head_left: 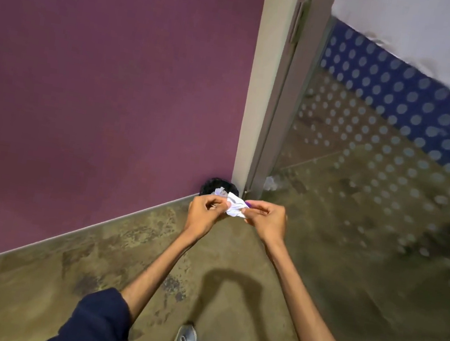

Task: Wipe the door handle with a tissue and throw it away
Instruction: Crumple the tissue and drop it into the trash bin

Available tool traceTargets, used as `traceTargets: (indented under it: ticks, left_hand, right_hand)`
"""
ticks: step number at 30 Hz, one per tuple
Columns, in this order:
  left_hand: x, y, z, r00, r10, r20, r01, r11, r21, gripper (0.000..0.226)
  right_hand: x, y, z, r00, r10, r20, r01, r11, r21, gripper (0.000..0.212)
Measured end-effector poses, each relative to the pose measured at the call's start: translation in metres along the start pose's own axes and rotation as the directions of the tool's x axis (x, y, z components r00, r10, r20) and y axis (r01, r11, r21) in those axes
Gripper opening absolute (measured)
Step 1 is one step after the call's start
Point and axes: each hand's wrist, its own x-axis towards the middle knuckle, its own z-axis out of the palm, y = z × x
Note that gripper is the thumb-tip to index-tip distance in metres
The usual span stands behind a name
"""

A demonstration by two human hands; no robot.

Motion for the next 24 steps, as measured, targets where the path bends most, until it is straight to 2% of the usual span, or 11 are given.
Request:
traceTargets:
  ticks: [12, 15, 20, 22, 24]
  left_hand:
    - [0.081, -0.043, -0.035, 0.979, -0.133, -0.151, 0.128, 0.991, -0.044, 0.010]
    - [0.106, -0.056, -0.037, 0.975, -0.146, -0.169, 0.147, 0.989, -0.006, 0.010]
    - [0.167, -0.069, -0.035, 0.957, -0.188, -0.222, 0.203, 0.978, 0.046, 0.006]
    - [0.194, -0.075, -0.030, 0.959, -0.165, -0.230, 0.188, 0.979, 0.082, 0.010]
    - [0.217, -0.075, -0.021, 0.964, -0.128, -0.232, 0.151, 0.985, 0.087, 0.021]
  right_hand:
    - [0.080, 0.019, 0.085, 0.996, 0.015, -0.086, -0.021, 0.998, -0.064, 0.018]
    - [0.106, 0.022, 0.102, 0.997, -0.003, -0.077, -0.003, 0.997, -0.082, 0.018]
    - [0.163, 0.021, 0.127, 0.994, -0.083, -0.071, 0.074, 0.990, -0.121, 0.015]
    - [0.187, 0.021, 0.134, 0.984, -0.136, -0.113, 0.117, 0.980, -0.162, 0.014]
    - [0.215, 0.022, 0.140, 0.979, -0.182, -0.092, 0.156, 0.958, -0.242, 0.013]
